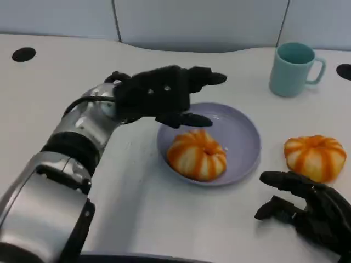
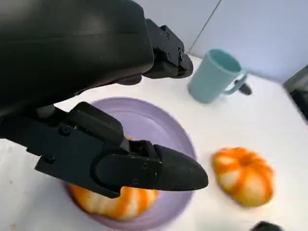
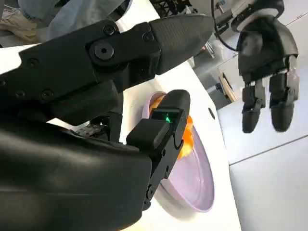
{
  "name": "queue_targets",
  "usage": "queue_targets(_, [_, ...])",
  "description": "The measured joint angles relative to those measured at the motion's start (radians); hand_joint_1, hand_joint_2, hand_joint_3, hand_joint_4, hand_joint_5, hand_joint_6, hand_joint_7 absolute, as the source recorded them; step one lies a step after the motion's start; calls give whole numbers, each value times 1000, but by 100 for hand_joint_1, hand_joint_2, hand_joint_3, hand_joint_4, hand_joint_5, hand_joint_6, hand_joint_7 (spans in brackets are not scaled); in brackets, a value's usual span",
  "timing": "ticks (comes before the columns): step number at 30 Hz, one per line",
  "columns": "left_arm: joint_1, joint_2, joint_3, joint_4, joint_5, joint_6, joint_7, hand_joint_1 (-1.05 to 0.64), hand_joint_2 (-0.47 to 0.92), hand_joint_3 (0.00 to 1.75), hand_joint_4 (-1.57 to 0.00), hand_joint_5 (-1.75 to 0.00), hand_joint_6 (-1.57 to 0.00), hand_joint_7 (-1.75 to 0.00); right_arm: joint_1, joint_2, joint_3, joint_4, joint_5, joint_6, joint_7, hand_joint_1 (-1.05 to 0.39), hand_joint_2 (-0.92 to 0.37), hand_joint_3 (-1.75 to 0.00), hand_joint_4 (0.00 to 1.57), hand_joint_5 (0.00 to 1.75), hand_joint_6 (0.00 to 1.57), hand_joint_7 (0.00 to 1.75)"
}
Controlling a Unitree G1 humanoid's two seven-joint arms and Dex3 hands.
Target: Grasp the bread from the table and place it into the plate.
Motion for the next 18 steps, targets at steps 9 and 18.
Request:
queue_targets(9, [89,16,171,-52,-221,2,-185,-89,92,37,-2,-41,-21,-2,-13,-2,-4,23,0,-5,6,-39,-92,-12,55,114,77,38])
queue_targets(18, [217,-7,364,-121,-468,90,-269,-72,92,31,-30,-52,-36,-7,-21,-10,-6,38,0,-10,14,-40,-92,-13,54,115,77,38])
